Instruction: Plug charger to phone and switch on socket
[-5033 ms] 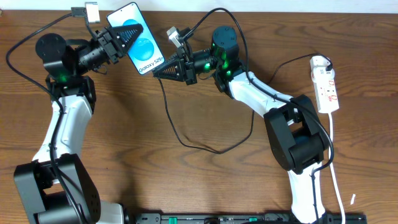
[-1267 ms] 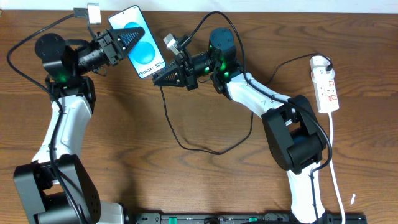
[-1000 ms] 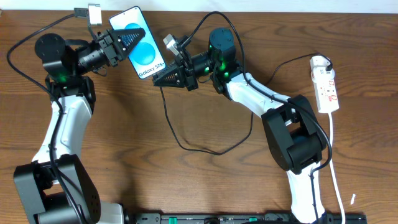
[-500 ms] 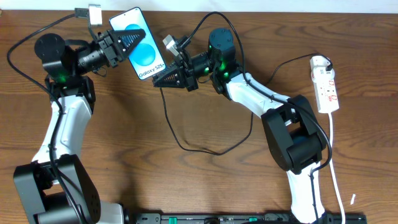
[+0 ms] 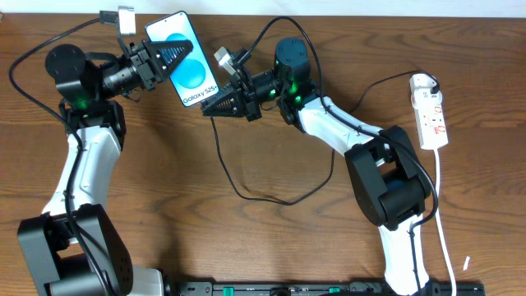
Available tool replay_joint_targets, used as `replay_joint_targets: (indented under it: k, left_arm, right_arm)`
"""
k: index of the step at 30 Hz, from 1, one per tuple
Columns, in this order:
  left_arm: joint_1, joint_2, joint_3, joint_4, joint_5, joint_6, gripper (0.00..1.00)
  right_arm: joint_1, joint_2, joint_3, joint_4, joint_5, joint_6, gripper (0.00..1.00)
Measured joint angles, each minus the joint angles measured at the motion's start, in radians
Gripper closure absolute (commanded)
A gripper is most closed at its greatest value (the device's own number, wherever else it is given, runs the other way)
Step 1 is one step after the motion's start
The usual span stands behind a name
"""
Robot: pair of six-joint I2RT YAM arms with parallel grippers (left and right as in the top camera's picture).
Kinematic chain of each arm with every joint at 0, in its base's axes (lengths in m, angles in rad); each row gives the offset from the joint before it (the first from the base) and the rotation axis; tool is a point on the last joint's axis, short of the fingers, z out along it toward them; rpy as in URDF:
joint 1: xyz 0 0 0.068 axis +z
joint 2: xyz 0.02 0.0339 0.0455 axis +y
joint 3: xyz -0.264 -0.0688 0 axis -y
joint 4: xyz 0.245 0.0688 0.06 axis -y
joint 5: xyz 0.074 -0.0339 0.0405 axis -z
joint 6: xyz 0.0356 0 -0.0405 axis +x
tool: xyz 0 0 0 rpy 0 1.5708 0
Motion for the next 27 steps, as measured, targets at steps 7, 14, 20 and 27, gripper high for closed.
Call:
replay_joint_targets:
  k: [7, 14, 20, 27]
  left_arm:
    - [0.002, 0.000, 0.000, 0.001, 0.000, 0.000, 0.93]
    - [0.005, 0.000, 0.000, 0.002, -0.003, 0.000, 0.93]
    - [0.007, 0.000, 0.000, 0.002, -0.009, 0.000, 0.93]
    - [0.010, 0.000, 0.000, 0.003, -0.017, 0.001, 0.92]
  right_arm:
    - [0.000, 0.003, 0.000, 0.047, 0.002, 0.037, 0.99]
    - [0.000, 0.003, -0.001, 0.050, 0.020, 0.059, 0.98]
    - [0.000, 0.003, -0.002, 0.050, 0.037, 0.064, 0.99]
    - [0.000, 0.003, -0.002, 0.050, 0.057, 0.068, 0.99]
